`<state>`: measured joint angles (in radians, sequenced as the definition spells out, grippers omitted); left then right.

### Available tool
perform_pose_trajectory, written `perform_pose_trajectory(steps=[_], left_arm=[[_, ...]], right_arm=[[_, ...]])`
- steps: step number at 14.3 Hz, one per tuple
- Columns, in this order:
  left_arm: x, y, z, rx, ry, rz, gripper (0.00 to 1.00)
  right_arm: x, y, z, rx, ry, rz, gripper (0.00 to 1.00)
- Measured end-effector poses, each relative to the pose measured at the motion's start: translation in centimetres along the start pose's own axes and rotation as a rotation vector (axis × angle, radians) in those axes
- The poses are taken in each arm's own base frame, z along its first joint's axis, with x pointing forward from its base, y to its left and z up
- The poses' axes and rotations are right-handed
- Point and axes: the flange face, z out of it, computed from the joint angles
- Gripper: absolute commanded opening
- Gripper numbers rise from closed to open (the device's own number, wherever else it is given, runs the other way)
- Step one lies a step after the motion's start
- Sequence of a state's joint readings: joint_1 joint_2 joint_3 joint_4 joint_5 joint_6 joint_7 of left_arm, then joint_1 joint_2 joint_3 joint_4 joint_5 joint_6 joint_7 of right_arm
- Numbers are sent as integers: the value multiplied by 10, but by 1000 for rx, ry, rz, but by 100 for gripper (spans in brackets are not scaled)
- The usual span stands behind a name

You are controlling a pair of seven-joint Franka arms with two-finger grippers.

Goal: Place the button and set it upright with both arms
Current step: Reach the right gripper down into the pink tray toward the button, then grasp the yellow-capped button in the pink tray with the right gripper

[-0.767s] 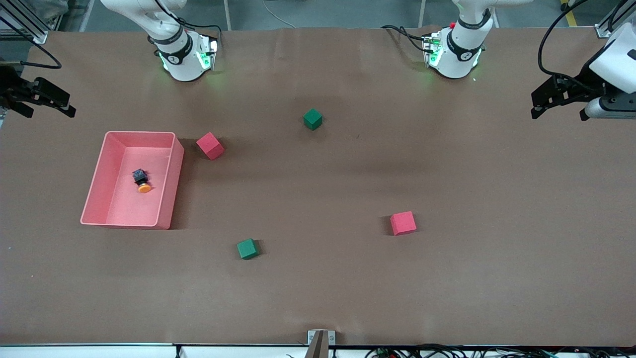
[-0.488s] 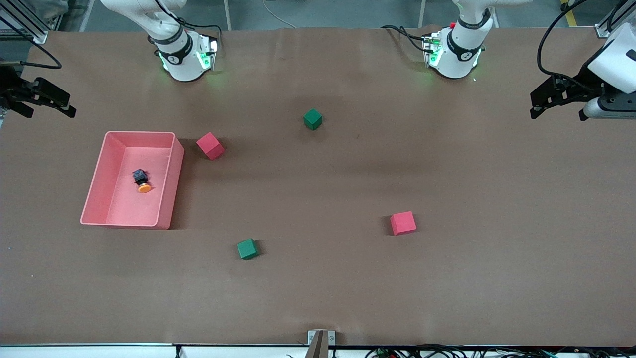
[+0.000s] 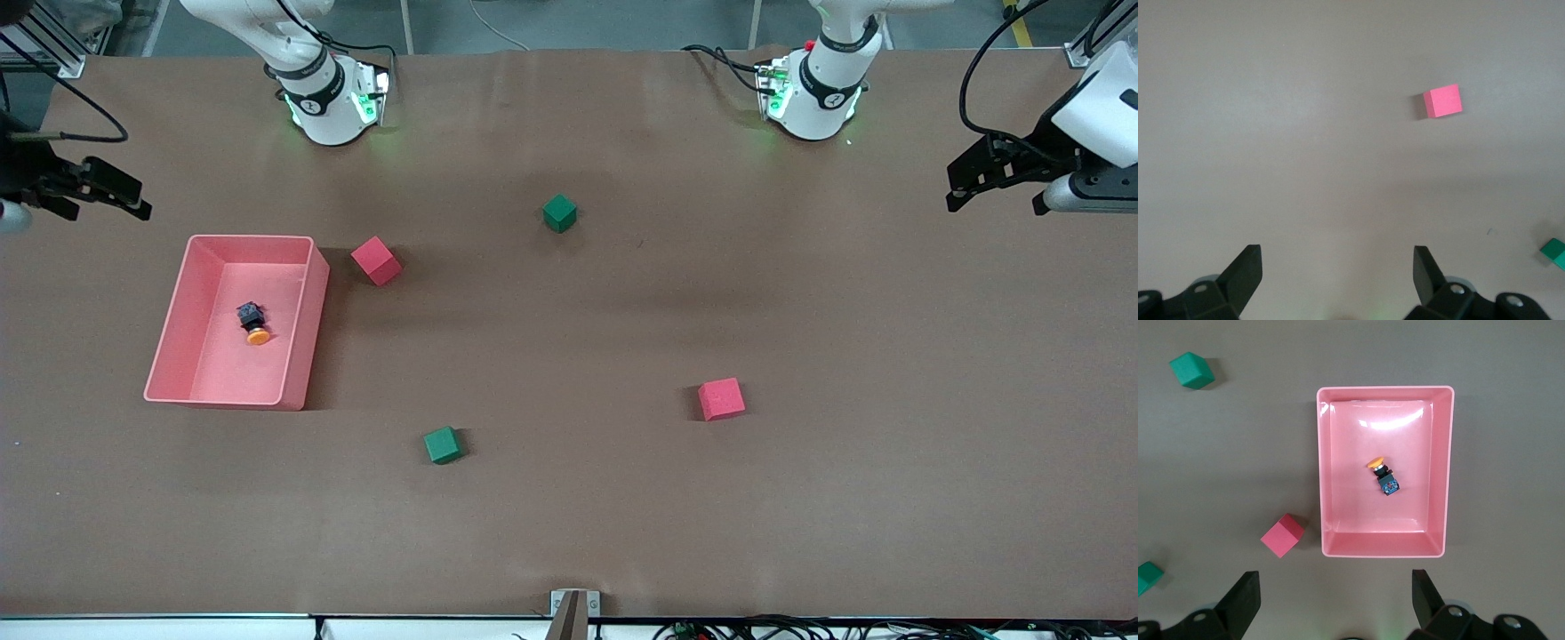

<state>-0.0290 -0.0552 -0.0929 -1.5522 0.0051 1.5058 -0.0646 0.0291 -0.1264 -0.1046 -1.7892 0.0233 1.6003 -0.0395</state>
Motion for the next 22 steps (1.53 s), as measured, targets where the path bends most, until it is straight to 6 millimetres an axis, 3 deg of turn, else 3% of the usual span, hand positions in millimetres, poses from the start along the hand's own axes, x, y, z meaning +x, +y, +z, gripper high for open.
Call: perform_pose_trajectory(steps=[3, 7, 10, 16, 18, 22], left_arm=[[0, 0, 1, -1, -4, -36, 100], [0, 0, 3, -1, -10, -38, 100], [-2, 1, 4, 0, -22, -32, 100], [-2, 3, 7, 1, -32, -28, 100], [-2, 1, 7, 1, -31, -31, 100], [0, -2, 8, 0, -24, -37, 100]], right_arm=[[12, 11, 48, -1, 1, 21, 100], [17, 36, 137, -4, 5, 69, 100], [15, 44, 192, -8, -2, 85, 100], [32, 55, 302, -30, -27, 103, 100], [28, 60, 331, -36, -28, 114, 100], [21, 74, 362, -41, -27, 141, 100]])
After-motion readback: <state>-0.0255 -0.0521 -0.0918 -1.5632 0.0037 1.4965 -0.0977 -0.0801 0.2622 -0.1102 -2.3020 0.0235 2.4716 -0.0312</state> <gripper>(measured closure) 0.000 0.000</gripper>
